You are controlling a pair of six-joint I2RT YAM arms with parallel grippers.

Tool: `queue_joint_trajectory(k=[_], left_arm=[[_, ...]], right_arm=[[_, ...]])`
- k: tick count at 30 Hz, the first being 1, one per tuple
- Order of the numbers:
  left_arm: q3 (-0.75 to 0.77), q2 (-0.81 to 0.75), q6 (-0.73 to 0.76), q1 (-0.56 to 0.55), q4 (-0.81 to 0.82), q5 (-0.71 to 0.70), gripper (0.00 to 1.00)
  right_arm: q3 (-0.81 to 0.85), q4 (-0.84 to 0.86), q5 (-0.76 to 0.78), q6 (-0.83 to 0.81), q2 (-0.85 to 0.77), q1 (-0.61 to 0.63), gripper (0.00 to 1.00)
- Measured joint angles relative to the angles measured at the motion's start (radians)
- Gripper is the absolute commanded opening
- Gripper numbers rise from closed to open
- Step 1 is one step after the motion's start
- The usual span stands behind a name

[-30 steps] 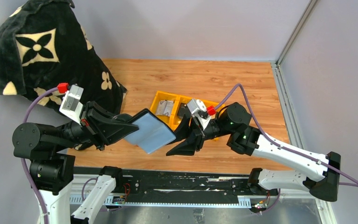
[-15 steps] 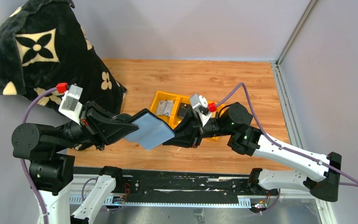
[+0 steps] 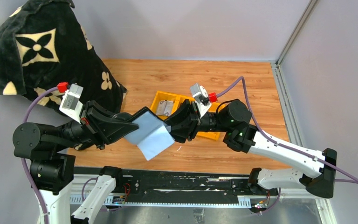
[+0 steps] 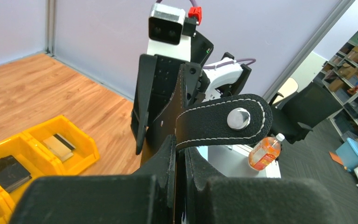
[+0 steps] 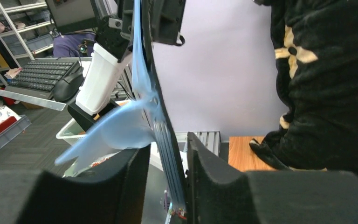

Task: Take the credit cards out of the card holder
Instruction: Remove the credit card from the card holder.

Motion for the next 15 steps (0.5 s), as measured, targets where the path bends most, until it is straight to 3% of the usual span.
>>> queue_joint_trajectory(k=[9,15], left_arm=[[-0.005,-0.001,0.0,0.0,-0.008,0.006,0.0],[-0.005,-0.001,0.029,0.0,-0.035,0.005,0.0]], right_arm=[[0.023,0.092,0.002,0.087,0.036,0.007,0.48],[0.079,0.082,0.01,0.117,0.07,0.034,0.26]])
